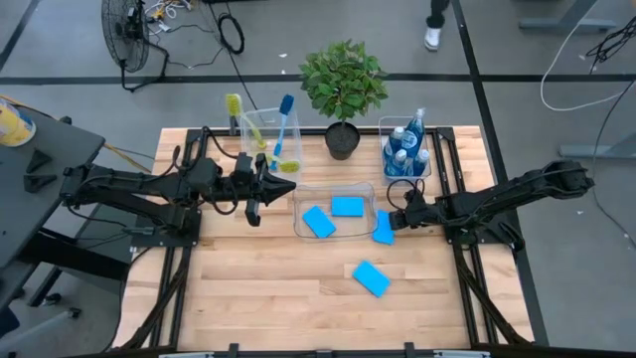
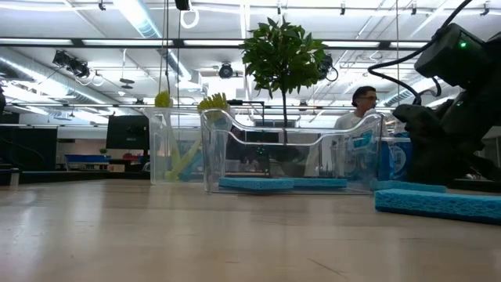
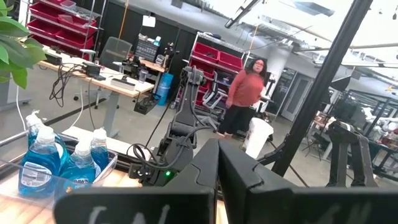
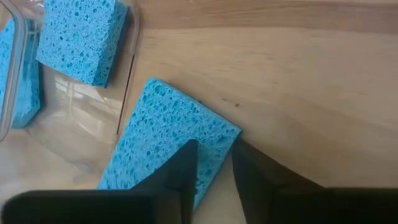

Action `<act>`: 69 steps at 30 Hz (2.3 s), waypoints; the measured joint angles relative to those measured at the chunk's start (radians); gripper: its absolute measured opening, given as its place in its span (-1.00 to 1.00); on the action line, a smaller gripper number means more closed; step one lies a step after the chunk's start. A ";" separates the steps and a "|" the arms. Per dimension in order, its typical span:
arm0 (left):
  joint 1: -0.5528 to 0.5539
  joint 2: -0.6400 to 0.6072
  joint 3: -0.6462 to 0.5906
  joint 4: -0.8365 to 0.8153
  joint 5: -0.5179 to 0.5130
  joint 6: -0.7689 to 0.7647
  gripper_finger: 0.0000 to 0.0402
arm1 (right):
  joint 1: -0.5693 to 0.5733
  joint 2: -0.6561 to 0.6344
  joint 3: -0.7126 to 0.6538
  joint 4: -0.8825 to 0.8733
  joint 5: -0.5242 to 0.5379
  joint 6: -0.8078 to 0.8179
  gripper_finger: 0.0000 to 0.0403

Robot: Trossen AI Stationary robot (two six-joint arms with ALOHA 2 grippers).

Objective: Pick & Place Kitchen Sink Supplies
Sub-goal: Put the blue sponge into the bottom transparent bin

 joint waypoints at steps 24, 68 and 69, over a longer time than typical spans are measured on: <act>-0.001 0.000 0.000 0.002 0.000 -0.009 -0.93 | 0.000 -0.061 0.078 -0.137 -0.039 -0.080 -1.00; 0.000 0.000 0.000 0.001 0.023 -0.007 -0.93 | -0.047 0.126 0.769 -0.344 0.018 -0.718 -1.00; 0.000 0.000 0.000 0.001 0.032 -0.007 -0.93 | -0.051 0.140 0.769 -0.327 0.018 -0.720 -1.00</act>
